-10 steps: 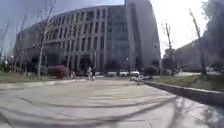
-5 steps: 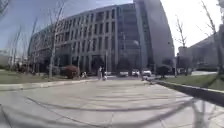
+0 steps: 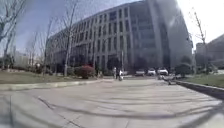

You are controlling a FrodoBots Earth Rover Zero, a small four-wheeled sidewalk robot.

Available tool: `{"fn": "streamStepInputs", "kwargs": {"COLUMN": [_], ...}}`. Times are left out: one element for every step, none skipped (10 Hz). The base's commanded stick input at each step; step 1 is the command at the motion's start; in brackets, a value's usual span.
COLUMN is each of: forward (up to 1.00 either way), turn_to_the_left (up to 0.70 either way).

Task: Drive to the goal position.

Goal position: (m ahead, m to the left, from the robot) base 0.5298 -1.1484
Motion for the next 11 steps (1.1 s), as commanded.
{"fn": "streamStepInputs", "kwargs": {"forward": [0.70, 0.70, 0.70, 0.70, 0.70, 0.70, 0.70, 0.70, 0.70, 0.70, 0.70], "turn_to_the_left": [0.00, 0.00, 0.00, 0.00, 0.00, 0.00, 0.00, 0.00, 0.00, 0.00, 0.00]}}
